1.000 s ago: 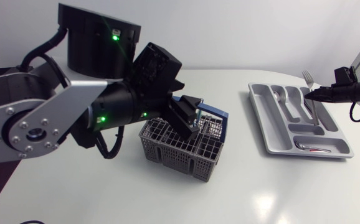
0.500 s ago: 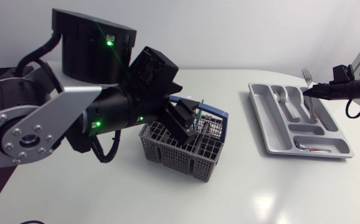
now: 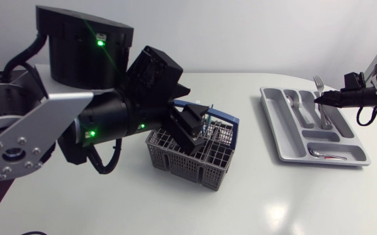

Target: Unload the cutlery basket into the drawer organizer.

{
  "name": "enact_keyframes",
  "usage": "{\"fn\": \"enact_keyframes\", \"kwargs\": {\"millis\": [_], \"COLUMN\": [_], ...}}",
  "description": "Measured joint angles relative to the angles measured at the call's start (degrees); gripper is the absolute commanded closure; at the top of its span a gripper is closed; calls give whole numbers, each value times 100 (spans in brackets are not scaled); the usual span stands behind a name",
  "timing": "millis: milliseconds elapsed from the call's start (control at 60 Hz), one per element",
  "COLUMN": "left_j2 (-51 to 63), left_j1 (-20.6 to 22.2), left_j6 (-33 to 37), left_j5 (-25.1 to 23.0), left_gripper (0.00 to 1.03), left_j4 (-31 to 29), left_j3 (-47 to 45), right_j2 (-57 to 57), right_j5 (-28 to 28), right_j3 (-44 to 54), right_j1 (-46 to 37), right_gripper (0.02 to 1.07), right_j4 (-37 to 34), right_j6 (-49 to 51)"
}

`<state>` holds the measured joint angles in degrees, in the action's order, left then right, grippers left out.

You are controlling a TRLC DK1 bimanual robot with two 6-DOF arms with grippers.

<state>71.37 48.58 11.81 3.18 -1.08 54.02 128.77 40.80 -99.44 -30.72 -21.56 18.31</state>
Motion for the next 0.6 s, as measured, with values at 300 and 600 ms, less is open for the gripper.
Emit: {"fn": "enact_keyframes", "kwargs": {"millis": [300,600], "left_j2": [-61,-166], "left_j1": [37,63], "left_j6": [0,0], "left_j5": [2,2], "left_gripper": [29,29], "left_j4": [-63,-166], "left_j3": [-4,-9], "right_j2": [133,208], "right_j5": [-120,-352], "right_j3": [-13,-26], "right_j1": [68,72], "right_gripper": [98,20], "right_j4": [103,166], "right_j6": [-35,-77]}}
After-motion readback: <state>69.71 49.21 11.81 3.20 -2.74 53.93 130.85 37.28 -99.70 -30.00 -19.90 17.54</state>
